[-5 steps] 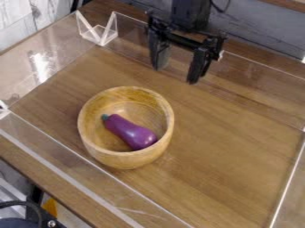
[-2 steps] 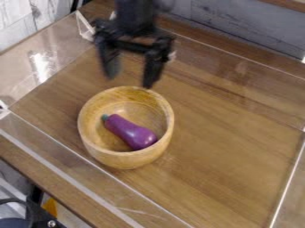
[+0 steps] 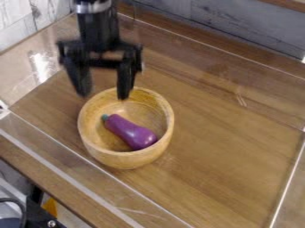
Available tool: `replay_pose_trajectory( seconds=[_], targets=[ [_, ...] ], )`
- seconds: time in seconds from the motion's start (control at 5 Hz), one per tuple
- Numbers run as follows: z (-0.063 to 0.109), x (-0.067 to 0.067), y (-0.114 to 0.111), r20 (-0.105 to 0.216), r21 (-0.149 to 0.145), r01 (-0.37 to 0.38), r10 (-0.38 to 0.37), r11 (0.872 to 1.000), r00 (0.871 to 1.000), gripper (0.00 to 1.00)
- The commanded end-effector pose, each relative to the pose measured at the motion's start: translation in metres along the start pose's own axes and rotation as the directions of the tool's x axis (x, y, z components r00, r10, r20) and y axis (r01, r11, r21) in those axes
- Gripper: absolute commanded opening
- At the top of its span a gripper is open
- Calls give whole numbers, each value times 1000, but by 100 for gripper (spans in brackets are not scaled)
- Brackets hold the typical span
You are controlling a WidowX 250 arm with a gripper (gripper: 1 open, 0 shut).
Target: Remove the purple eggplant from inside the brown bowl and put it on the table
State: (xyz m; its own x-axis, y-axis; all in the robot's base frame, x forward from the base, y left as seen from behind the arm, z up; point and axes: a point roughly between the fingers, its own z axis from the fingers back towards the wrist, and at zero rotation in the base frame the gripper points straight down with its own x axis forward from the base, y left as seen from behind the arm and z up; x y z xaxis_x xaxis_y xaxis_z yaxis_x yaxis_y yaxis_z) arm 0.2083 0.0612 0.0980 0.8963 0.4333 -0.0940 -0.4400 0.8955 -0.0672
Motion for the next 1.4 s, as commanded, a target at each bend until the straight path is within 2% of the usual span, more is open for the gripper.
replay_pose_trajectory(
  seconds=[0.0,0.4,0.6,0.8,1.2],
  targets=[
    [-12,5,4,54,-28,-95,97,995,994,100],
    [-36,3,-14,55,-59,-119,123,991,991,100],
    [-45,-2,-16,55,-80,-171,176,982,983,100],
    [-50,-5,-21,56,-112,-229,236,967,970,100],
    [-49,-4,-32,56,-131,-291,300,948,952,100]
  ],
)
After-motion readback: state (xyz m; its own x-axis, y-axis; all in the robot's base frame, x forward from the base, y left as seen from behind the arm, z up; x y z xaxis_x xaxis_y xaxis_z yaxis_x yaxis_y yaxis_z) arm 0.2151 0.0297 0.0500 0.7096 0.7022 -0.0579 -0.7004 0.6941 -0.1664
